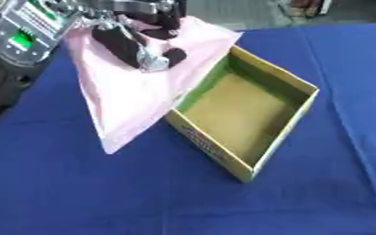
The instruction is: Pick up objects on the table and place them in the box.
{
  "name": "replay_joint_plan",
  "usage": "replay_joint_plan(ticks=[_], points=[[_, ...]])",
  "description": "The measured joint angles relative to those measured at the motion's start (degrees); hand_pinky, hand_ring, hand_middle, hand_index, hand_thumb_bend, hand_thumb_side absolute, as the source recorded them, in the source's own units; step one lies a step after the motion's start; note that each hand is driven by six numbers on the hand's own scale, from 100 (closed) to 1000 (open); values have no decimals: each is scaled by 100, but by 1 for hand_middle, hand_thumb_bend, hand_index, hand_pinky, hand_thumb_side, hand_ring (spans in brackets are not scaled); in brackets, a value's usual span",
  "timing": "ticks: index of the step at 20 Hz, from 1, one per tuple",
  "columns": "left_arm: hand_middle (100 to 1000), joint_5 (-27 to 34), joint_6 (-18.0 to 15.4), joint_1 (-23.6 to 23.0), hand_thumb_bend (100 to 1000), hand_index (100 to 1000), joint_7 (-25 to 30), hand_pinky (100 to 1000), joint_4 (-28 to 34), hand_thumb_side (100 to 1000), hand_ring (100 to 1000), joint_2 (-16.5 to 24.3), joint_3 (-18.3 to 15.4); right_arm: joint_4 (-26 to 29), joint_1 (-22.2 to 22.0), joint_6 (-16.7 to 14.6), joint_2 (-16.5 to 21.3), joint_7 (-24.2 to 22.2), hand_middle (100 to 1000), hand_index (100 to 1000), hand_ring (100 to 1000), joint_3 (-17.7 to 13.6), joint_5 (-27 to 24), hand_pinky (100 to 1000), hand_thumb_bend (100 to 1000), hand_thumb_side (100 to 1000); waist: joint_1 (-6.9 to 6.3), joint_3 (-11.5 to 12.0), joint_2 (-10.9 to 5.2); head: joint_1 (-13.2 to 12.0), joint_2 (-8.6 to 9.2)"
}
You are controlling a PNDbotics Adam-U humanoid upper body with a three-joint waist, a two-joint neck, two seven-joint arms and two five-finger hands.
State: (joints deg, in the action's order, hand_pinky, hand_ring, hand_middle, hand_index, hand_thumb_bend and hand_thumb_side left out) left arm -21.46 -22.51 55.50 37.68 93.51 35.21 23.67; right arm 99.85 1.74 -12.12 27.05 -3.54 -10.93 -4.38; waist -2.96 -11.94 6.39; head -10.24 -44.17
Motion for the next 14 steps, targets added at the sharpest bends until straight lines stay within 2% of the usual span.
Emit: replay_joint_plan(ticks=[7,14], points=[[100,-183,-122,231,100,105,-154,100,-602,263,100,-600,36,-1,129,-10,-5,-71,802,924,609,74,-48,490,605,764,61,-172,72,-173,0],[100,-720,-380,290,100,106,-508,100,-1398,264,100,-1215,29,-1,219,-4,-68,-161,802,924,609,152,-104,490,604,764,120,-339,124,-405,0]])
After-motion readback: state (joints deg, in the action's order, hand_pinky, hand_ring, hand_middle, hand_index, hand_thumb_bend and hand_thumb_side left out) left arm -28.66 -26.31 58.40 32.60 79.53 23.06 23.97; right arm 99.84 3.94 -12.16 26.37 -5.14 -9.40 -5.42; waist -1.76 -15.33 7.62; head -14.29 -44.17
